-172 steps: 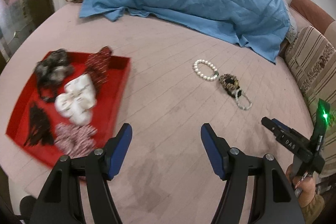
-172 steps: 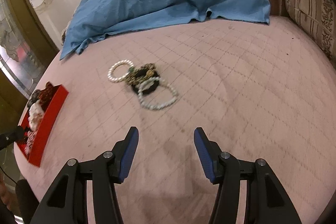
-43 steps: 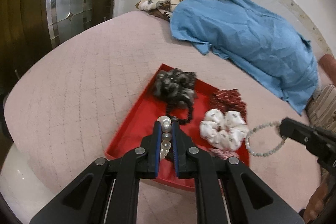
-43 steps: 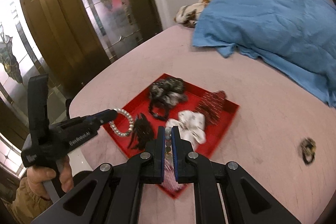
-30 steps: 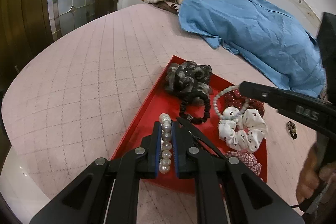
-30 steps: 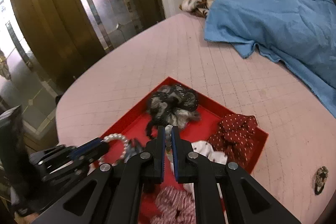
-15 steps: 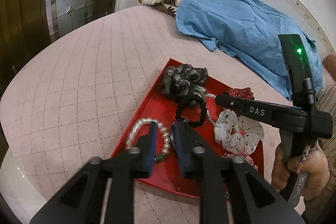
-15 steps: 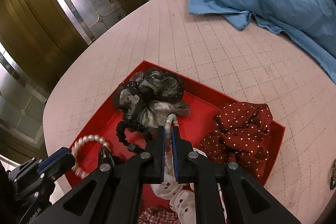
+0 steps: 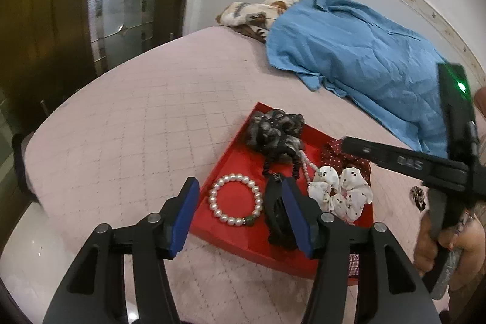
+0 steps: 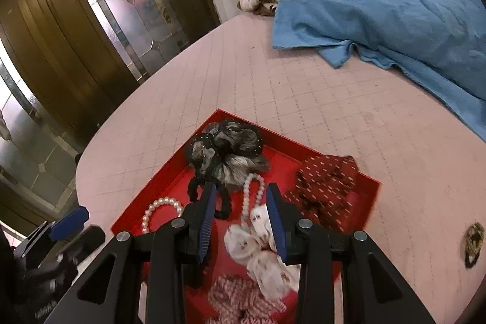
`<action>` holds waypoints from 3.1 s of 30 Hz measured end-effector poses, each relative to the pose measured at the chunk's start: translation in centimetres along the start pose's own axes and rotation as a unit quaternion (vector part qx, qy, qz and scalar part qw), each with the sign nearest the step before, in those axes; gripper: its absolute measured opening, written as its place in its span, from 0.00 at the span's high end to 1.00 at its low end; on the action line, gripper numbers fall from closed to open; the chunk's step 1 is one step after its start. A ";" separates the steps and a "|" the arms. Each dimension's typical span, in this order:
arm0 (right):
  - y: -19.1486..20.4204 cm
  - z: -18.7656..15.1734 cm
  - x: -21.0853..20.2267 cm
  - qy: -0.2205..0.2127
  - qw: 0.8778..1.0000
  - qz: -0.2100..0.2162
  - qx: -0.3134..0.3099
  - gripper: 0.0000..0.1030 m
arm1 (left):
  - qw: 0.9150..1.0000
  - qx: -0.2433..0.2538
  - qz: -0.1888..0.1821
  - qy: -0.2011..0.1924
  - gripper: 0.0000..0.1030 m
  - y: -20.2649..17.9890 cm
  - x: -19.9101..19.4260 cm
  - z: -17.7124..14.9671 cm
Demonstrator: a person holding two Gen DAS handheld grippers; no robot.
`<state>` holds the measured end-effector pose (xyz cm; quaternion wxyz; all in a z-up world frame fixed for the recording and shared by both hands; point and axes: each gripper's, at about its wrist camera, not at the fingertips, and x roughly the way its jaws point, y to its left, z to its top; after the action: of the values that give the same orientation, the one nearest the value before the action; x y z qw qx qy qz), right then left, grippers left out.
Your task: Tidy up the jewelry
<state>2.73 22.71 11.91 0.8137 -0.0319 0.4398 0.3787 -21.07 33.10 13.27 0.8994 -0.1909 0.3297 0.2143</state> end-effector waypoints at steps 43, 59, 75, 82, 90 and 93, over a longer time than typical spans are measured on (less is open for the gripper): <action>-20.5 -17.7 -15.2 -0.035 0.972 -0.108 0.204 0.46 | 0.984 0.168 -0.043 0.042 0.28 -15.9 -5.0 -6.1; -30.2 -14.3 -13.8 -0.043 0.959 -0.165 0.226 0.57 | 0.972 0.192 -0.099 0.095 0.28 -20.2 -1.2 -8.9; -30.3 -10.8 -6.3 0.003 0.976 -0.036 0.213 0.59 | 0.970 0.183 -0.096 0.130 0.28 -20.4 1.6 -9.5; -25.2 -16.5 -9.0 0.055 0.977 0.091 0.186 0.59 | 0.969 0.182 -0.103 0.129 0.28 -20.4 1.1 -9.5; -24.1 -21.9 -15.6 0.049 0.990 -0.062 0.115 0.57 | 0.967 0.189 -0.112 0.126 0.28 -21.5 -0.1 -10.0; -26.1 -22.6 -18.1 0.024 0.971 -0.202 0.127 0.57 | 0.965 0.198 -0.115 0.125 0.28 -22.3 -0.6 -10.4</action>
<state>-1.96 -15.20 4.20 0.8600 -0.0256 0.4879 0.1471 -15.46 9.26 10.80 0.8894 -0.0709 0.4514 0.0138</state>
